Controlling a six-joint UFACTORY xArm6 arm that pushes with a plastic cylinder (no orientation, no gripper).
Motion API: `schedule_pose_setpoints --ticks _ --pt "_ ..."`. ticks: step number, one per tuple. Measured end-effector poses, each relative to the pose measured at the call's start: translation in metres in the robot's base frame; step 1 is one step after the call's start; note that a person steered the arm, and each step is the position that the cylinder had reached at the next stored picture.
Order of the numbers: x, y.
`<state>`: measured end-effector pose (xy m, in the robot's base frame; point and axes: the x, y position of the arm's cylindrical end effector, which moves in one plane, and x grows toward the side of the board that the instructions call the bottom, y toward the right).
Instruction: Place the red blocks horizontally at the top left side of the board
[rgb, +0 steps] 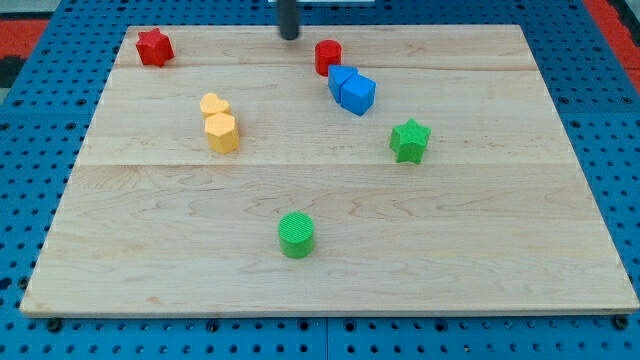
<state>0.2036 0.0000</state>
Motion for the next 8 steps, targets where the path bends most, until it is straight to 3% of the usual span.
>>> schedule_pose_setpoints --ticks 2,3,4,5,6,7,8 --pt "0.067 0.081" --pt "0.058 0.001" --pt "0.012 -0.027" --pt "0.011 -0.05" --pt "0.012 -0.112" --pt "0.013 -0.076" --pt "0.031 0.051"
